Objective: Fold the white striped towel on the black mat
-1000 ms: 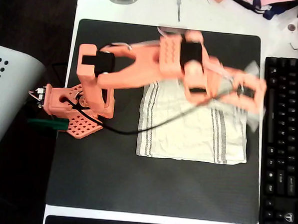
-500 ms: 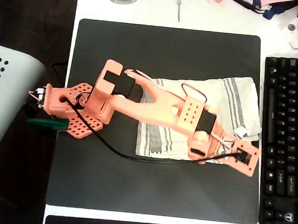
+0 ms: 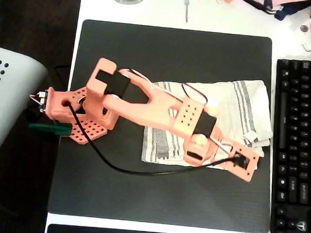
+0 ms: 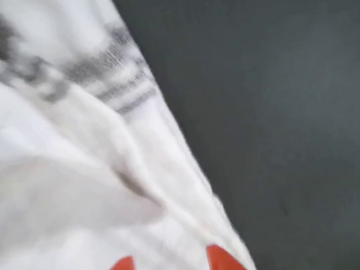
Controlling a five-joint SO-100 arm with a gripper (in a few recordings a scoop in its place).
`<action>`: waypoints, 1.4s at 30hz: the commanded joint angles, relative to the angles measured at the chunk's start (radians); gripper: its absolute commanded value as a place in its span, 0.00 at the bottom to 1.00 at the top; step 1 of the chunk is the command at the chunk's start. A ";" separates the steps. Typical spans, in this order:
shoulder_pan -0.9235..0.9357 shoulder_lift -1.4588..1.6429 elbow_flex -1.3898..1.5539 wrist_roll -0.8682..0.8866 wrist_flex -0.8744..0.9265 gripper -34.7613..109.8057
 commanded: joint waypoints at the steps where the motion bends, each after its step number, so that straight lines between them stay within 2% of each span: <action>1: -0.021 0.086 -0.044 -0.008 0.067 0.35; 18: -0.018 -0.207 -0.133 -0.074 -0.086 0.35; 24: -0.064 -0.221 -0.098 -0.054 -0.123 0.31; 31: -0.133 -0.164 -0.055 -0.006 -0.100 0.24; 42: -0.115 0.040 -0.051 0.058 0.071 0.24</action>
